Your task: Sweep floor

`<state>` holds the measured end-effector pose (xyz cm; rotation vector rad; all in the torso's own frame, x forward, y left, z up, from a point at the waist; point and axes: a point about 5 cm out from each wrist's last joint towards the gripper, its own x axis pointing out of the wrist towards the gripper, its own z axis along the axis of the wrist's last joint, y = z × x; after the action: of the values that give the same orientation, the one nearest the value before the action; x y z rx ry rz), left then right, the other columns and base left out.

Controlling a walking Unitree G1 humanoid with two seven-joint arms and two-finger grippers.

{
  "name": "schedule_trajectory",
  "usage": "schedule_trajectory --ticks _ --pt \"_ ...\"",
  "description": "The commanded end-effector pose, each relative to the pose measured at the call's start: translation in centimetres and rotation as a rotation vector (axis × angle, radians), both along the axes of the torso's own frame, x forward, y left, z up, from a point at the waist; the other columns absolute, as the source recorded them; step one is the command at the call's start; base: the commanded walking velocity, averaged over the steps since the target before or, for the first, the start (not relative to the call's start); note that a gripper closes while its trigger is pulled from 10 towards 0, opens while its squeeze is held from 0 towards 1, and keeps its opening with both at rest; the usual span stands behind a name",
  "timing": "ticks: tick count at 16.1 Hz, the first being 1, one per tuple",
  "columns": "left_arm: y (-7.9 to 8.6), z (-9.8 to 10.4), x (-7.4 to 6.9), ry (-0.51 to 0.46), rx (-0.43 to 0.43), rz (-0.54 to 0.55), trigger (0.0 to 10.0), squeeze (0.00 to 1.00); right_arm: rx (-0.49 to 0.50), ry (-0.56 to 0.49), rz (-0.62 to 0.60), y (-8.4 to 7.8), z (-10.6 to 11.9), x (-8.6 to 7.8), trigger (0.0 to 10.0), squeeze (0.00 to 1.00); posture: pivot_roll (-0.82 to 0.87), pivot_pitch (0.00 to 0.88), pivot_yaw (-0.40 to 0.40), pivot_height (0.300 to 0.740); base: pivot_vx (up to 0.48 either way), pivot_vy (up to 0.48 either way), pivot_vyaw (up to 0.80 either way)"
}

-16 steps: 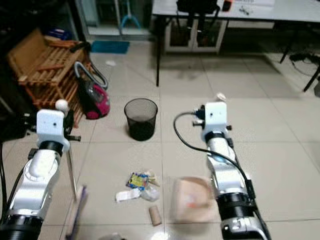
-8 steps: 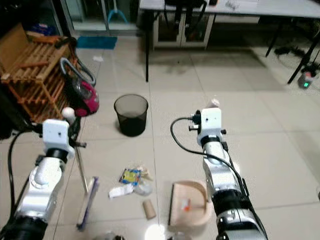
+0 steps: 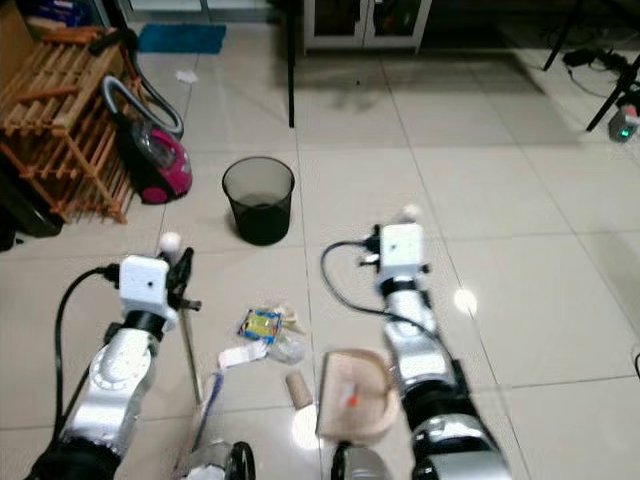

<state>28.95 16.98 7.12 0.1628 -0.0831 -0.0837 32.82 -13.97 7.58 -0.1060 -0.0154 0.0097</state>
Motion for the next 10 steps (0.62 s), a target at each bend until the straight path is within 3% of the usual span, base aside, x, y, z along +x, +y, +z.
schedule_trajectory --ticks 1,4,5,6,8,10 --pt "-0.2 -0.4 -0.1 0.014 -0.024 -0.001 10.0 0.00 -0.009 0.012 0.001 0.2 -0.3 0.0 10.0 0.00 -0.04 0.249 0.000 0.740 0.000 0.000 0.00" --pt "-2.1 0.3 0.8 -0.018 -0.097 -0.086 10.0 0.00 -0.016 0.031 0.051 2.0 -0.9 -0.6 10.0 0.00 -0.06 0.254 -0.005 0.740 0.000 0.000 0.00" --pt "-3.3 0.8 1.1 -0.035 -0.126 -0.163 10.0 0.00 -0.013 0.032 0.048 2.1 -1.1 -0.7 10.0 0.00 -0.06 0.250 -0.008 0.740 0.000 0.000 0.00" --pt "-3.3 0.8 1.1 -0.035 -0.126 -0.163 10.0 0.00 -0.013 0.032 0.048 2.1 -1.1 -0.7 10.0 0.00 -0.06 0.250 -0.008 0.740 0.000 0.000 0.00" --pt "-5.2 1.5 1.5 -0.048 -0.192 -0.268 10.0 0.00 0.010 0.046 0.019 1.8 -1.3 -0.6 10.0 0.00 -0.06 0.246 -0.008 0.740 0.000 0.000 0.00" --pt "-5.8 2.0 1.7 -0.060 -0.219 -0.309 10.0 0.00 0.008 0.048 0.017 1.7 -1.3 -0.6 10.0 0.00 -0.07 0.243 -0.008 0.740 0.000 0.000 0.00"
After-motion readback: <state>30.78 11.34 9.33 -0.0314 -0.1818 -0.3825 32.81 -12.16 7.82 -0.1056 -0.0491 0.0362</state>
